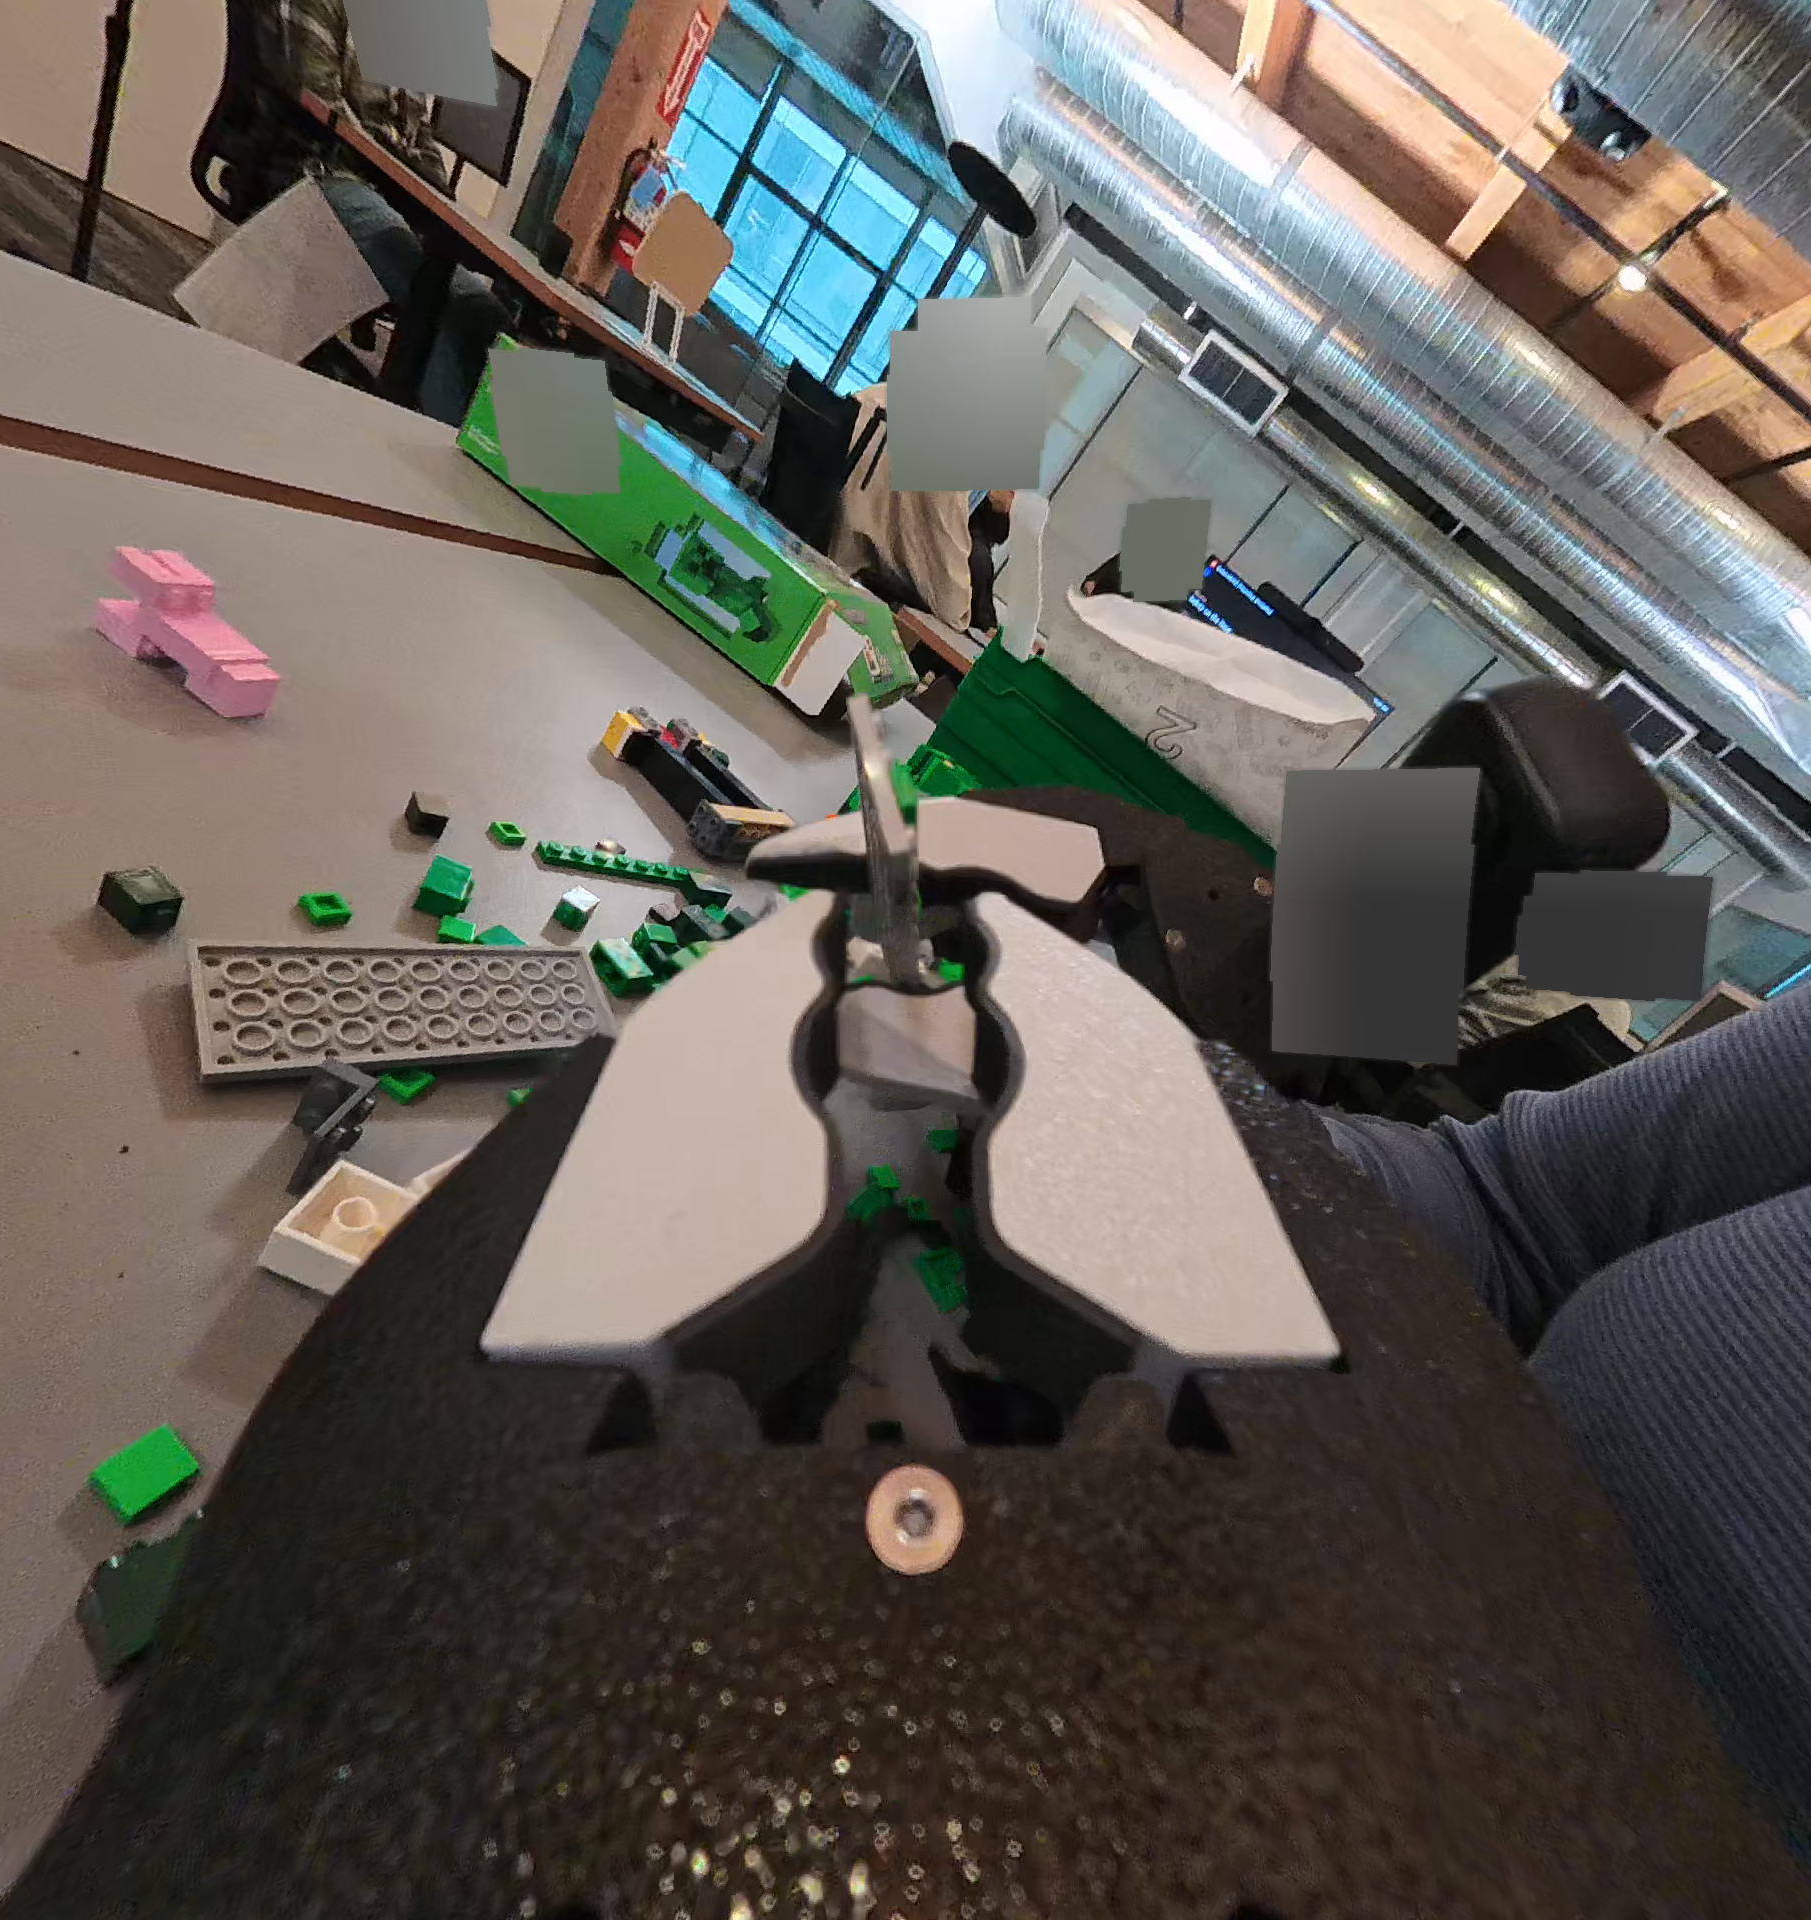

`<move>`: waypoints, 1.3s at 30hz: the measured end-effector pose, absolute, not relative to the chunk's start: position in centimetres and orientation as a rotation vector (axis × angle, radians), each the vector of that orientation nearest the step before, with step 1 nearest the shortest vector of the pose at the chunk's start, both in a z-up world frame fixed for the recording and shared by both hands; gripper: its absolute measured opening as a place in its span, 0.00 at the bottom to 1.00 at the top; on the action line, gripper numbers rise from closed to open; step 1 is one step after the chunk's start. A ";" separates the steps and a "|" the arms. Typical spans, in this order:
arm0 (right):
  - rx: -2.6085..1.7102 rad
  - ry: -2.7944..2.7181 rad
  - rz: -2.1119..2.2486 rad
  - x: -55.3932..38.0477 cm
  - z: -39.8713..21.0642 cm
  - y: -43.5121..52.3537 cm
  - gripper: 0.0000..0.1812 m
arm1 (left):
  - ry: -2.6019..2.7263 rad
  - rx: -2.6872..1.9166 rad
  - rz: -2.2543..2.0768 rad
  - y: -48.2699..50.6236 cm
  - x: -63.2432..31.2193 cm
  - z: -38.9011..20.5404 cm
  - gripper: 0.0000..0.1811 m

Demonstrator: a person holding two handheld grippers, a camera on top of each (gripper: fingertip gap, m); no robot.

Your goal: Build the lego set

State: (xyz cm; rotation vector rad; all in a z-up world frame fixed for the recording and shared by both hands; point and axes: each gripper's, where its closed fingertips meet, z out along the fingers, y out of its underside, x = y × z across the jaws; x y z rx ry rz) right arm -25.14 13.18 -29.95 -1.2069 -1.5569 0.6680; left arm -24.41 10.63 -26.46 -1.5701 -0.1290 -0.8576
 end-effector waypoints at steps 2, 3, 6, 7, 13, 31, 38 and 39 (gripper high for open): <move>-1.215 -1.554 0.712 -25.1 -29.8 13.0 0.19 | -0.103 -1.567 -0.859 10.7 -24.0 -26.3 0.13; -1.212 -1.559 0.732 -25.2 -29.8 12.7 0.19 | -0.092 -1.562 -0.859 10.7 -23.7 -26.2 0.13; -1.177 -1.583 0.739 -25.3 -29.8 12.0 0.19 | -0.081 -1.549 -0.836 10.7 -23.6 -26.1 0.05; -1.159 -1.588 0.731 -25.3 -29.8 11.9 0.19 | -0.081 -1.545 -0.821 10.6 -23.8 -26.1 0.04; -0.945 -1.643 0.594 -25.2 -29.2 11.8 0.33 | -0.153 -1.664 -0.751 10.5 -25.1 -27.1 0.02; -0.633 -1.675 0.328 -25.3 -28.4 10.2 0.22 | 0.073 -1.937 -0.598 10.4 -21.8 -29.4 0.02; -0.694 -1.683 0.414 -25.4 -28.8 10.3 0.22 | 0.030 -1.920 -0.666 10.6 -21.8 -29.6 0.03; -0.705 -1.681 0.449 -25.4 -28.8 10.1 0.22 | 0.026 -1.930 -0.668 10.5 -21.9 -29.6 0.03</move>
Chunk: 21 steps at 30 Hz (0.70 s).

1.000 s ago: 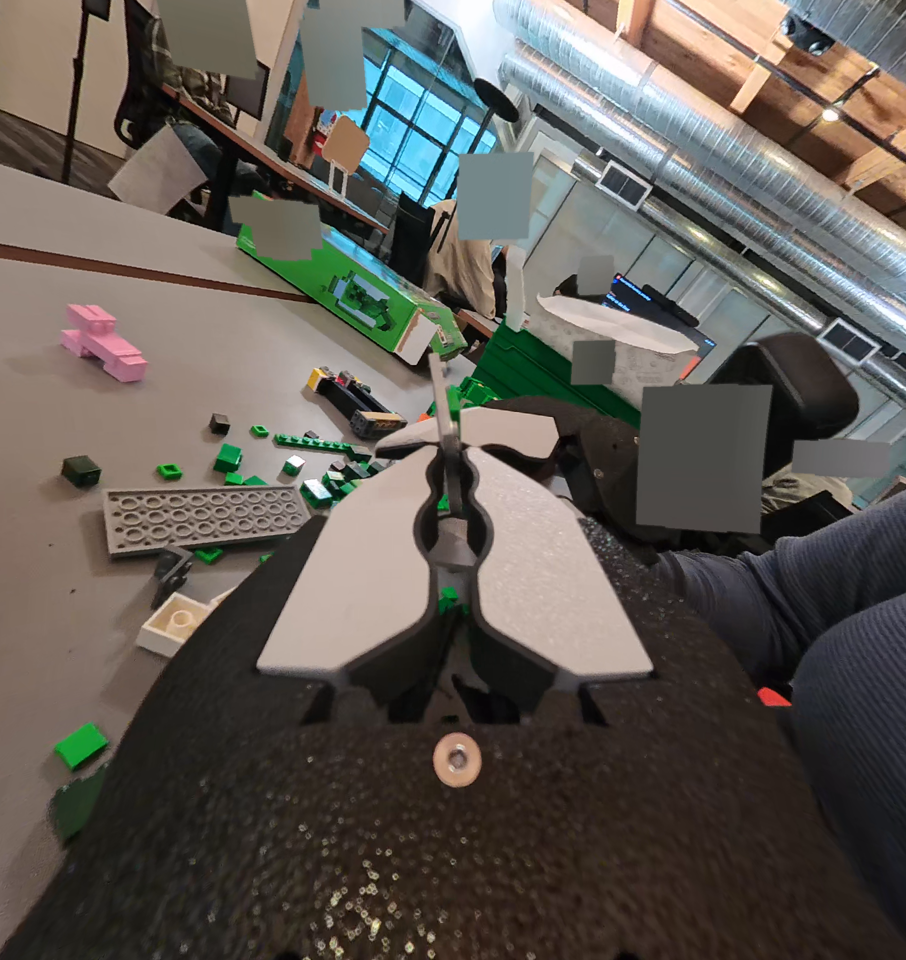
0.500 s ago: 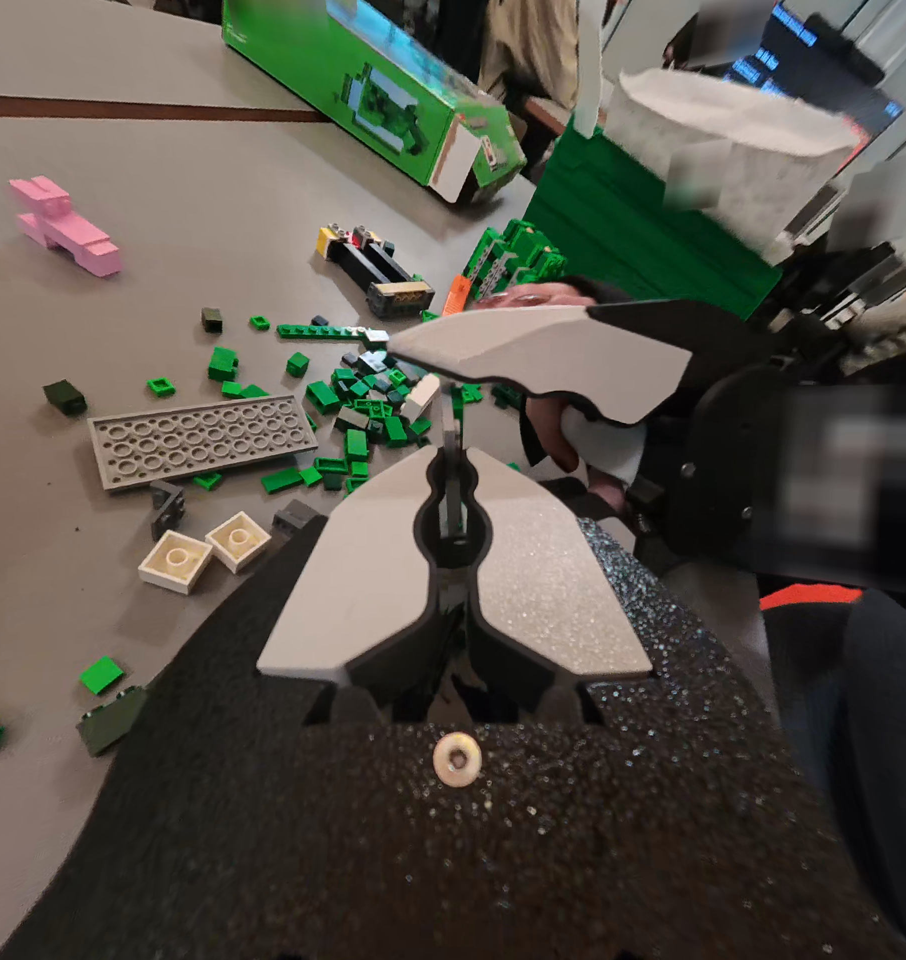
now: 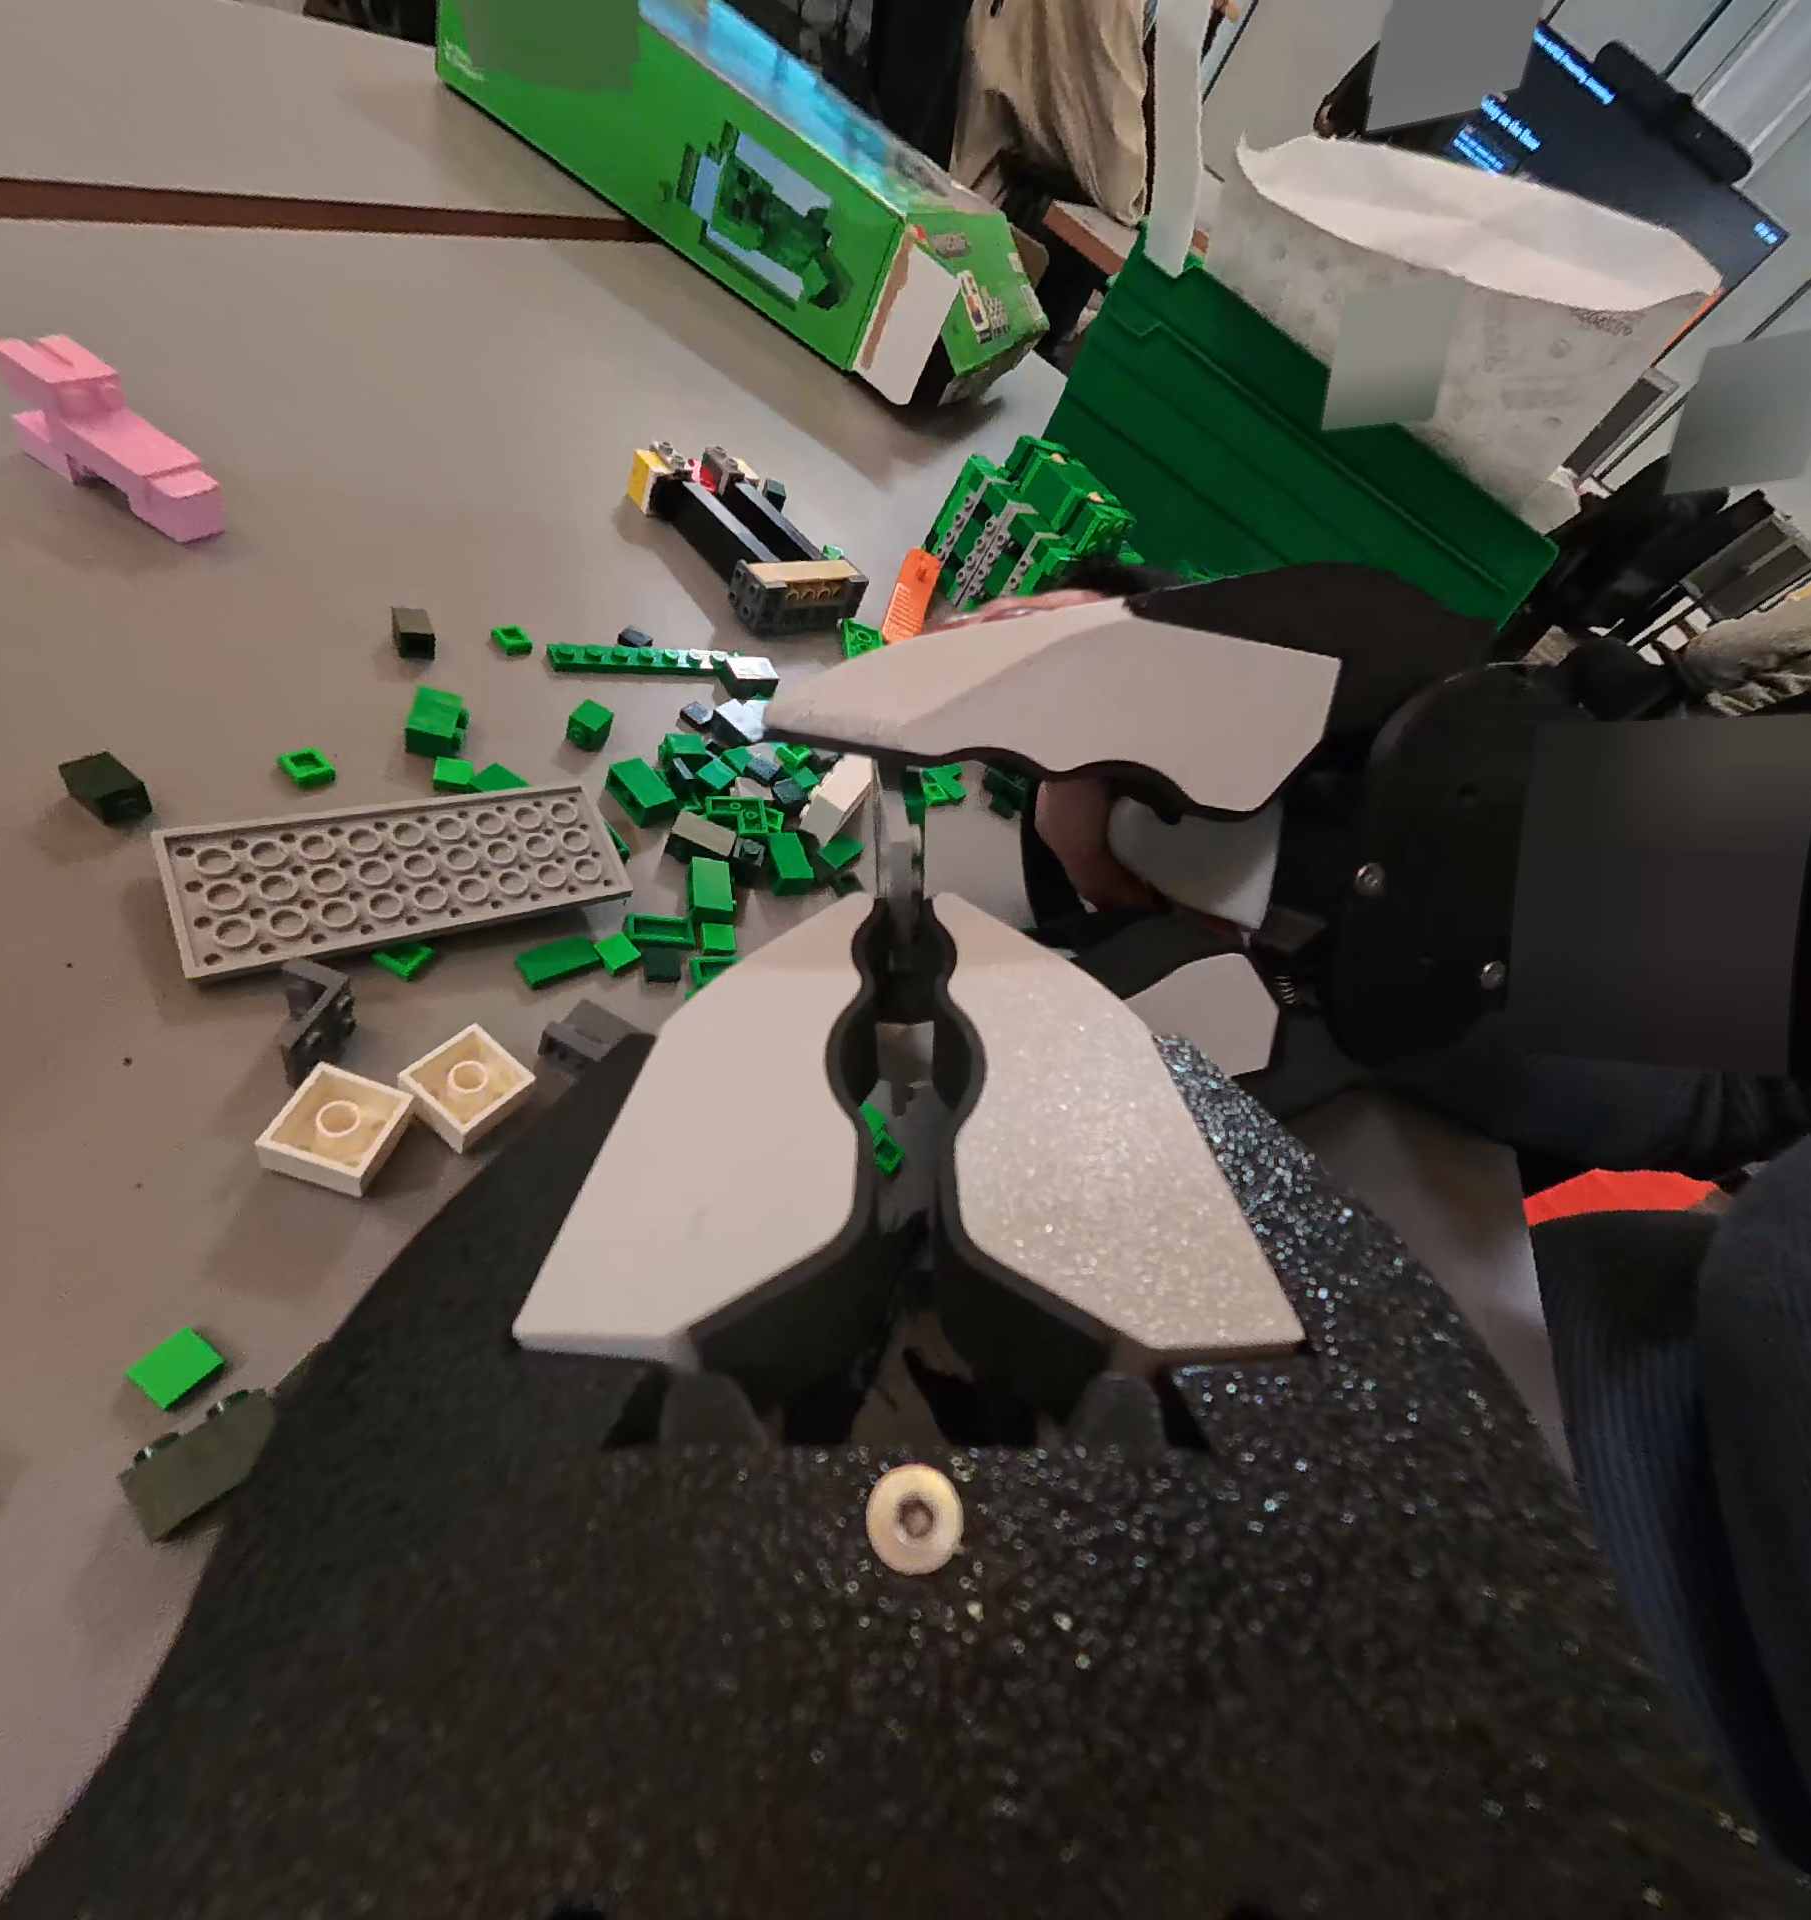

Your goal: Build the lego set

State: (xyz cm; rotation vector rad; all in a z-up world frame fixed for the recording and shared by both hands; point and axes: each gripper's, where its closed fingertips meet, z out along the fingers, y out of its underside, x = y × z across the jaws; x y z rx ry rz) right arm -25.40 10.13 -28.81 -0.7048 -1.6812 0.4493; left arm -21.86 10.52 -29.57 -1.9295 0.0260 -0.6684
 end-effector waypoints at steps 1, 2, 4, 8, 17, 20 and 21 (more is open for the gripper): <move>-0.719 -1.679 0.499 -25.4 -28.7 9.9 0.23 | 0.028 -1.937 -0.670 10.4 -21.8 -29.5 0.02; -0.740 -1.676 0.552 -25.4 -28.7 9.7 0.24 | 0.026 -1.944 -0.672 10.4 -21.8 -29.5 0.02; -0.776 -1.665 0.653 -25.3 -28.5 9.4 0.26 | 0.028 -1.953 -0.662 10.3 -21.8 -29.4 0.02; -0.798 -1.652 0.763 -25.3 -28.2 8.8 0.27 | 0.023 -1.958 -0.683 10.1 -21.8 -29.2 0.02; -0.716 -1.718 0.700 -25.3 -29.0 8.1 0.29 | 0.046 -1.993 -0.696 9.9 -21.6 -29.7 0.02; -0.646 -1.733 0.585 -25.2 -29.1 8.6 0.21 | 0.061 -2.016 -0.696 9.7 -21.5 -30.1 0.02; -0.630 -1.735 0.568 -25.2 -29.1 8.7 0.21 | 0.051 -2.008 -0.718 9.7 -21.4 -30.0 0.02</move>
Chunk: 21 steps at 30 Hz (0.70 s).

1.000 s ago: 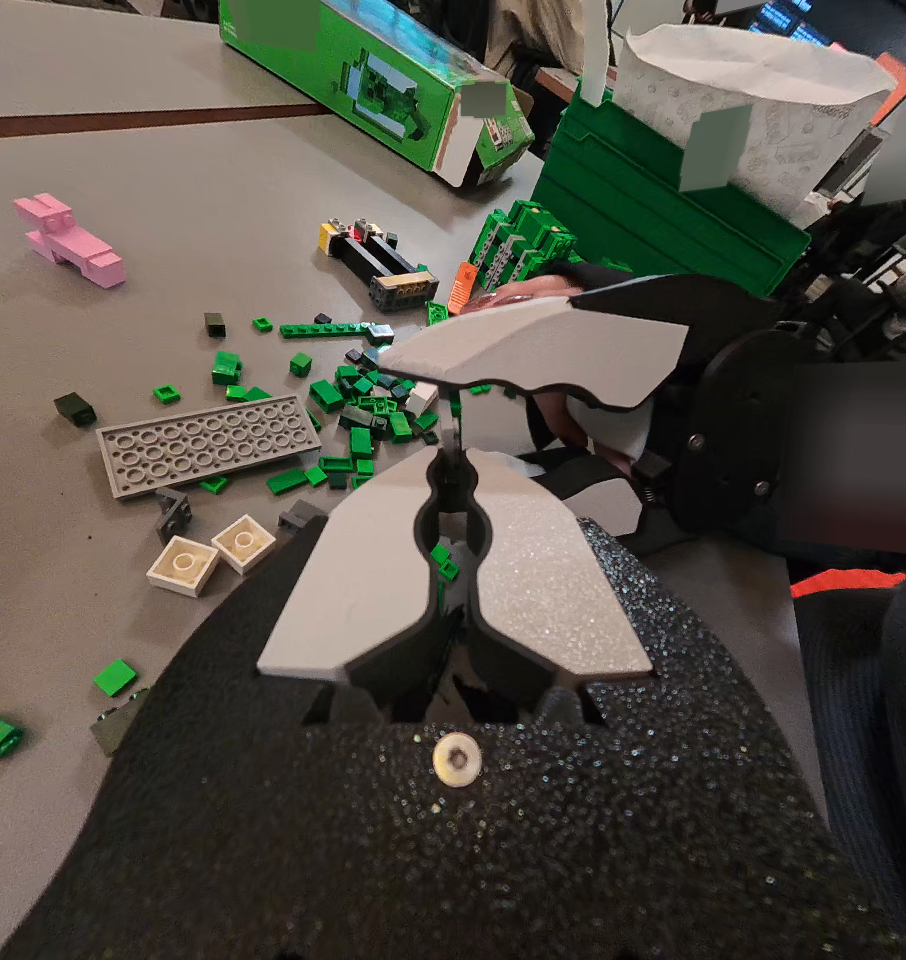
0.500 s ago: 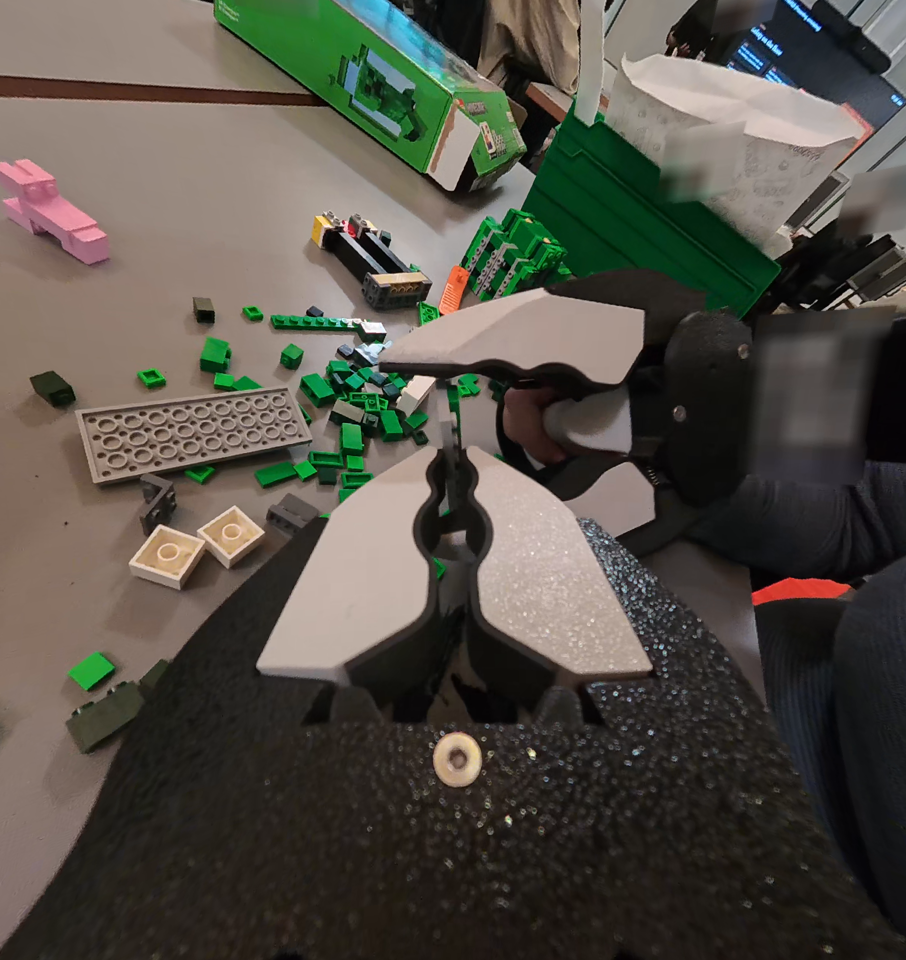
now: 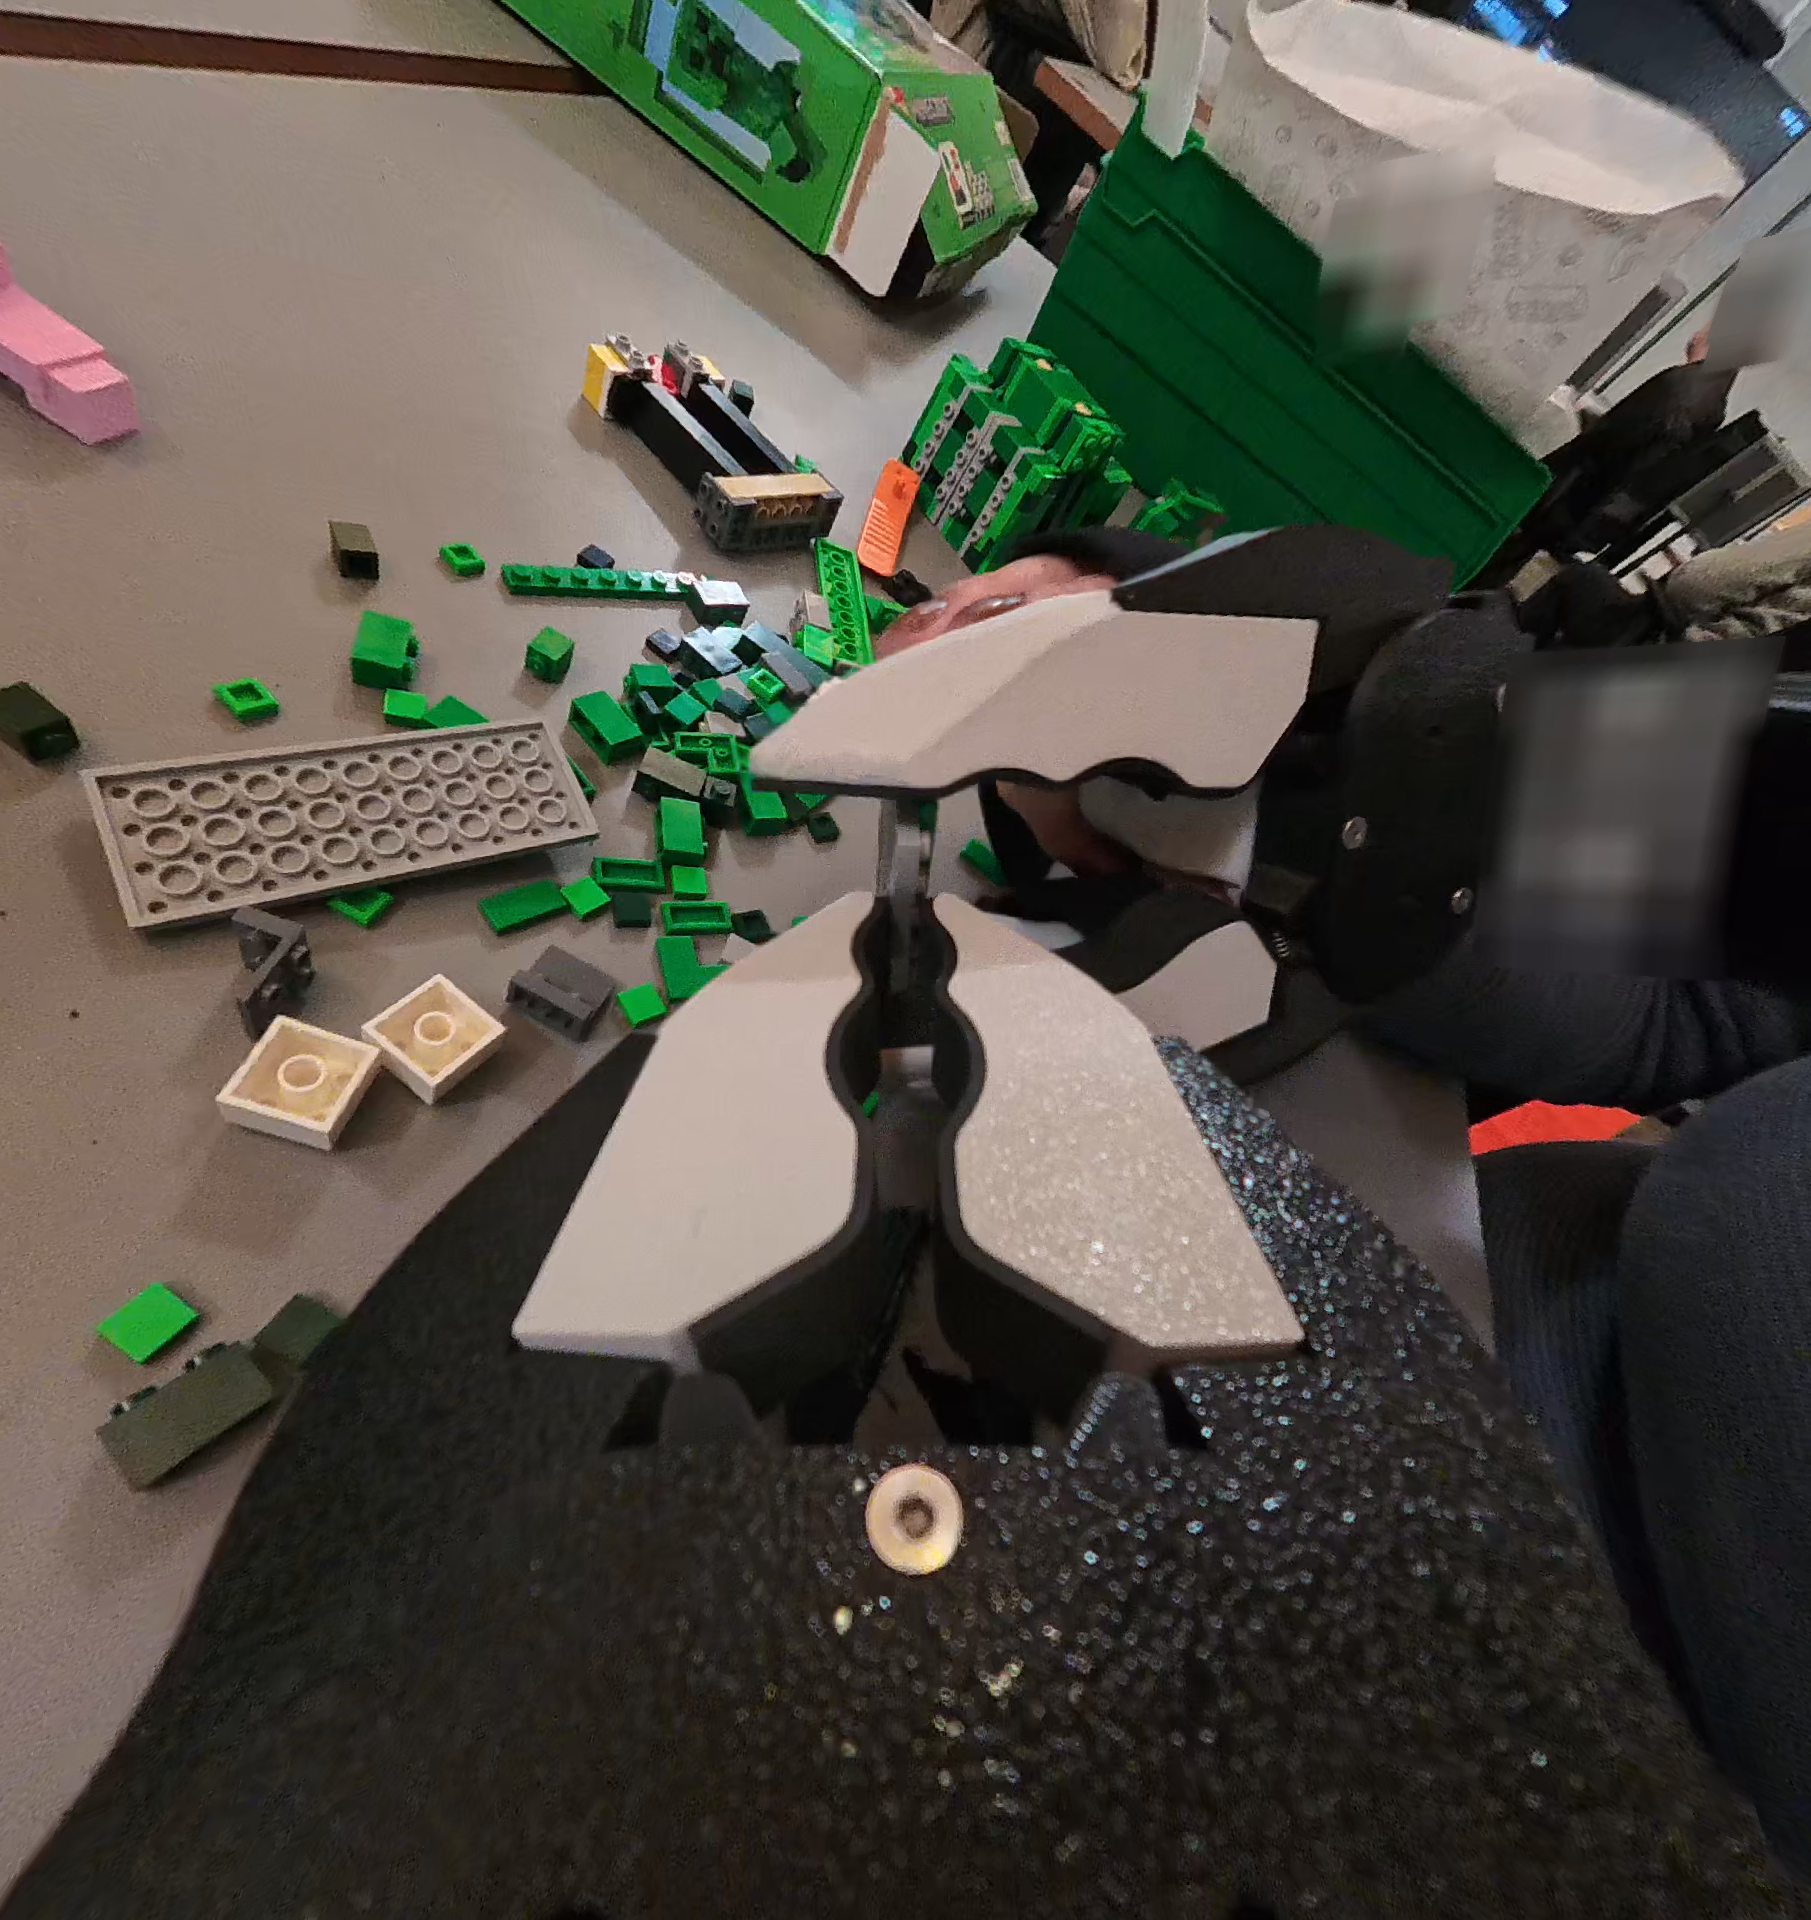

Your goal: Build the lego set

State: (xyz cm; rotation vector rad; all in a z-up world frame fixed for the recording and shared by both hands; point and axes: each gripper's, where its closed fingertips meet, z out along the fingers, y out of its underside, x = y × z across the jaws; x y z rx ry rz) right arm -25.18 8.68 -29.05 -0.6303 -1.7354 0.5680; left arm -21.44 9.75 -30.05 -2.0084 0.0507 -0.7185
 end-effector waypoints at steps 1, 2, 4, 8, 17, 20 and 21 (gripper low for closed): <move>-0.616 -1.736 0.541 -25.2 -29.1 8.7 0.20 | 0.038 -2.002 -0.745 9.8 -21.4 -30.0 0.02; -0.597 -1.733 0.503 -25.2 -29.1 8.8 0.20 | 0.024 -1.996 -0.771 9.8 -21.4 -30.1 0.02; -0.570 -1.727 0.433 -25.4 -29.3 8.8 0.19 | -0.011 -1.977 -0.839 9.7 -21.6 -30.3 0.03; -0.549 -1.678 0.328 -25.7 -29.4 8.9 0.20 | -0.054 -1.948 -0.896 9.8 -22.0 -30.4 0.03; -0.492 -1.613 0.134 -26.3 -29.8 8.7 0.18 | -0.165 -1.904 -0.967 10.1 -23.0 -30.7 0.02; -0.542 -1.593 0.236 -26.1 -29.4 8.7 0.16 | -0.169 -1.899 -0.928 10.2 -23.3 -30.6 0.02; -0.557 -1.571 0.277 -25.9 -29.0 8.7 0.16 | -0.190 -1.879 -0.909 10.4 -23.8 -30.5 0.02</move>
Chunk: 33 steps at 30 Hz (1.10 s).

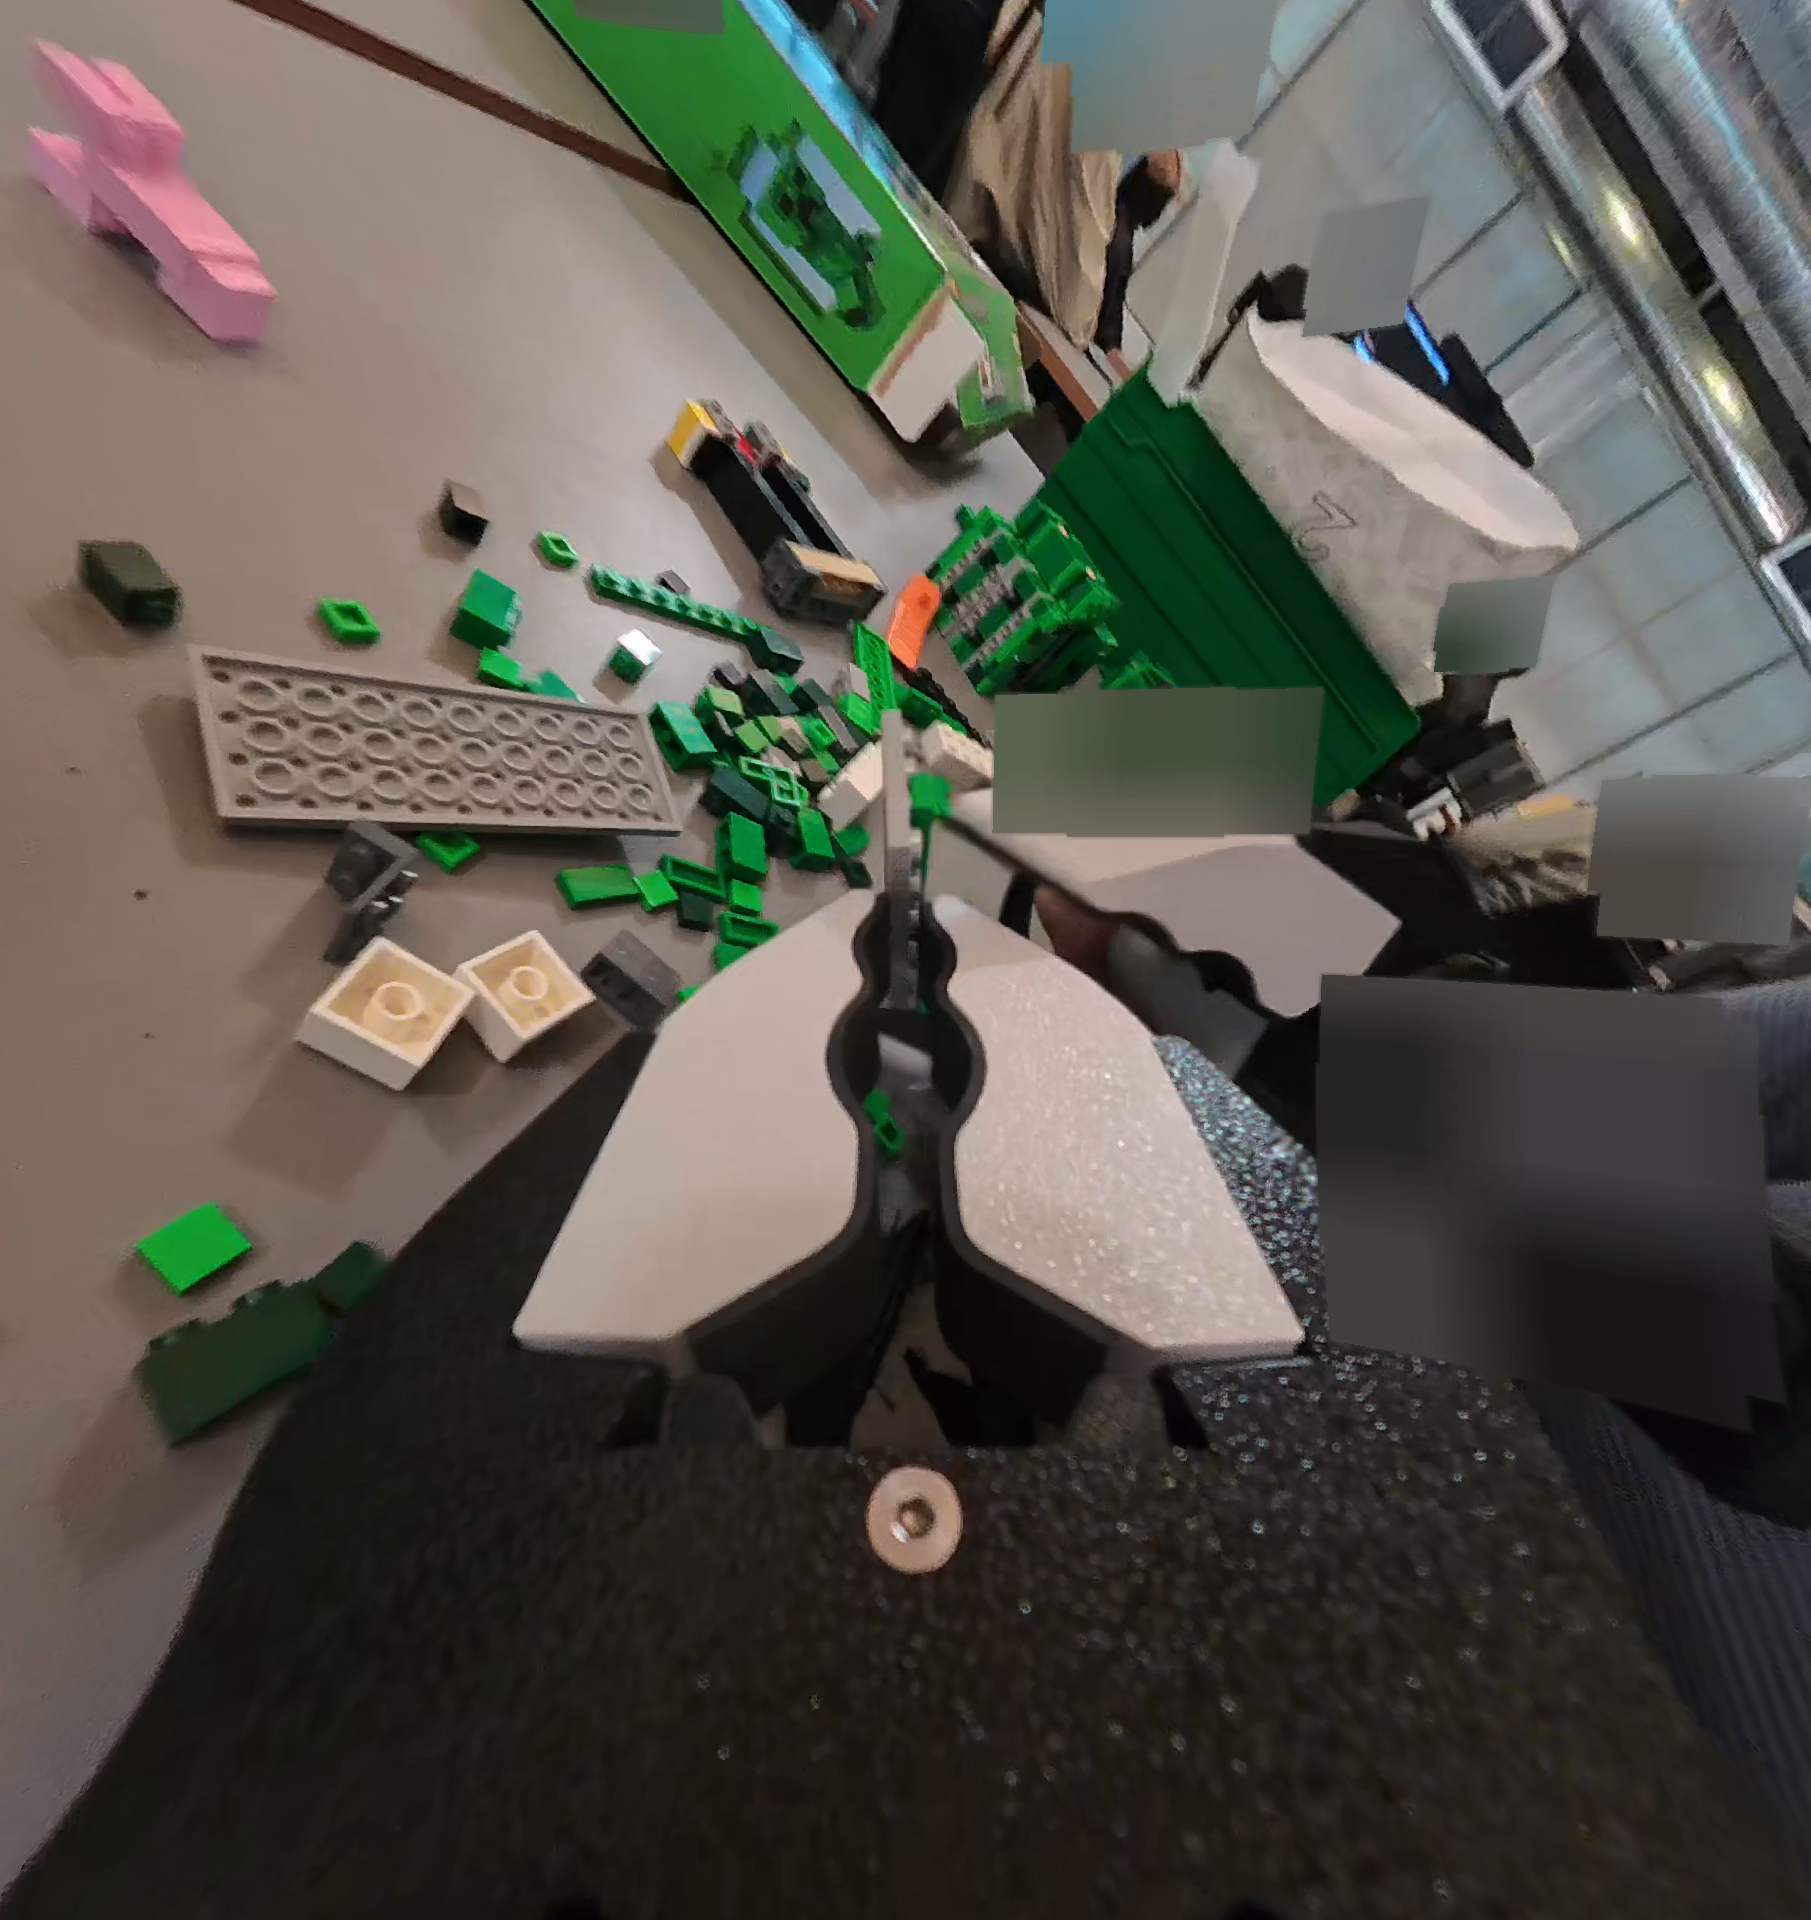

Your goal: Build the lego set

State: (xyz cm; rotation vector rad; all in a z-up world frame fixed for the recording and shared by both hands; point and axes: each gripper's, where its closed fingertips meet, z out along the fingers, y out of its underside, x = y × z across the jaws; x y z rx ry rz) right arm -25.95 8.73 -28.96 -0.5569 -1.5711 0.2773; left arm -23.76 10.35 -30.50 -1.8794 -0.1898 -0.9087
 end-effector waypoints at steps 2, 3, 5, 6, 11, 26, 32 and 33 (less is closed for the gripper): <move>-0.613 -1.549 0.333 -25.6 -28.5 9.3 0.24 | -0.247 -1.834 -0.873 10.5 -25.0 -30.5 0.02; -0.658 -1.551 0.374 -25.5 -28.5 9.6 0.27 | -0.265 -1.807 -0.856 10.6 -25.6 -30.3 0.02; -0.773 -1.552 0.465 -25.5 -28.7 10.3 0.31 | -0.274 -1.737 -0.883 10.5 -26.0 -29.5 0.02; -0.835 -1.557 0.504 -25.5 -28.9 10.6 0.34 | -0.274 -1.704 -0.897 10.5 -26.1 -29.1 0.02; -1.033 -1.609 0.578 -25.5 -30.3 11.7 0.31 | -0.221 -1.640 -0.936 10.5 -25.3 -28.0 0.03; -0.939 -1.582 0.500 -24.7 -29.4 12.9 0.21 | -0.191 -1.650 -1.033 10.1 -25.1 -28.2 0.02; -0.907 -1.600 0.523 -24.3 -29.1 13.5 0.20 | -0.184 -1.617 -1.029 10.2 -25.1 -27.9 0.04; -0.906 -1.598 0.517 -24.1 -29.0 13.9 0.20 | -0.193 -1.604 -0.988 10.3 -25.5 -27.7 0.09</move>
